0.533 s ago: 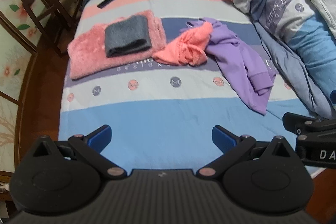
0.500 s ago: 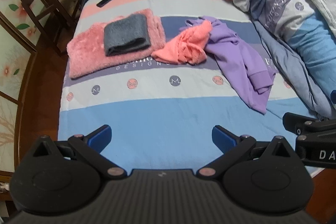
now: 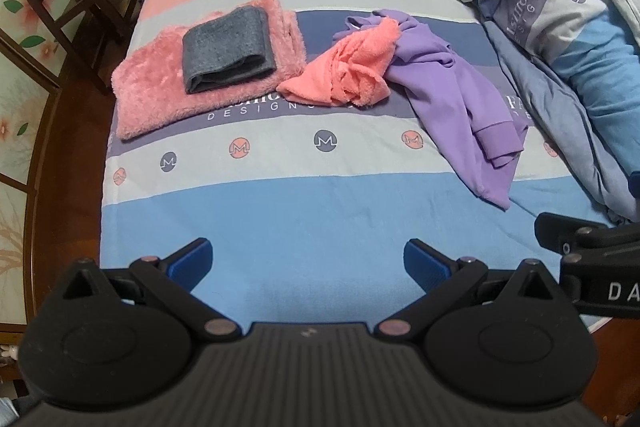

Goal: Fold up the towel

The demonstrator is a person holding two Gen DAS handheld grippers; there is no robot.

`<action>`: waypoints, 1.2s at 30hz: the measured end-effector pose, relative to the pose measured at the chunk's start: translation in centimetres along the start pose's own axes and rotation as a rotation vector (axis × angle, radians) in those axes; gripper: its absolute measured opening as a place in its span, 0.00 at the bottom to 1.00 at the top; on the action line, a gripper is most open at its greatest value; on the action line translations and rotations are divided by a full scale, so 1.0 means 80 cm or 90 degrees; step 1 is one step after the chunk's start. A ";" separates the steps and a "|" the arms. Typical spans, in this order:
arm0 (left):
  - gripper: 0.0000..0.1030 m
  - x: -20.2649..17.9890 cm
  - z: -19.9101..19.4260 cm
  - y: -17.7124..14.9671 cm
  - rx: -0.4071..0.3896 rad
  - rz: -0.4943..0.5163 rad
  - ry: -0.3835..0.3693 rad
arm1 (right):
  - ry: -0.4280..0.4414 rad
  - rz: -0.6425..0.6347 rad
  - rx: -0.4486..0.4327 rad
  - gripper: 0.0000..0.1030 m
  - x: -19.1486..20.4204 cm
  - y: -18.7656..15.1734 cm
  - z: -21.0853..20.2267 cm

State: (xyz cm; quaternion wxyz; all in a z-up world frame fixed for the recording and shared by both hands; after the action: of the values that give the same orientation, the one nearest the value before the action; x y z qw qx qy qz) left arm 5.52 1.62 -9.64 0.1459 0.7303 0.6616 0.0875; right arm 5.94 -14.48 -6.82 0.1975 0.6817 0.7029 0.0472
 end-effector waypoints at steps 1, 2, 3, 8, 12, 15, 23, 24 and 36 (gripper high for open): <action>1.00 0.001 0.001 0.002 0.000 -0.001 -0.003 | -0.001 -0.001 0.001 0.98 -0.001 0.003 0.001; 1.00 0.001 0.002 0.005 0.000 -0.002 -0.006 | -0.001 -0.001 0.001 0.98 -0.002 0.005 0.002; 1.00 0.002 0.002 0.008 0.000 -0.002 -0.006 | -0.001 -0.001 0.002 0.98 -0.003 0.007 0.002; 1.00 0.003 0.004 0.026 -0.003 -0.002 -0.005 | -0.006 0.003 -0.007 0.98 -0.010 0.021 0.003; 1.00 0.003 0.002 0.032 -0.010 0.001 -0.004 | -0.008 0.003 -0.012 0.99 -0.011 0.025 0.002; 1.00 0.004 0.002 0.033 -0.011 0.001 -0.004 | -0.006 0.001 -0.012 0.99 -0.009 0.026 0.002; 1.00 0.007 0.000 0.031 -0.016 -0.004 -0.004 | -0.005 -0.004 -0.014 0.99 -0.004 0.024 -0.001; 1.00 0.007 0.000 0.031 -0.017 -0.004 -0.003 | -0.005 -0.003 -0.015 0.99 -0.004 0.023 -0.001; 1.00 0.005 -0.010 0.033 -0.029 0.004 -0.001 | -0.006 0.005 -0.022 0.99 -0.003 0.022 -0.008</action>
State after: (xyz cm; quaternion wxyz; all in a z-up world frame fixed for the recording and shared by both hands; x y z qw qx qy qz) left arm 7.78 1.91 -8.03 0.1627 0.7288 0.6572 0.1023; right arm 7.39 -14.48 -5.62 0.2126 0.6813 0.6981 0.0572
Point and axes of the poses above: each gripper's, at about its wrist camera, not at the fingertips, and z roughly the way its jaws point, x to its left, y to its top, the point moved 7 cm from there along z, roughly the way its jaws point, and after that the axes turned 14 degrees about -y, right-handed, at the moved point
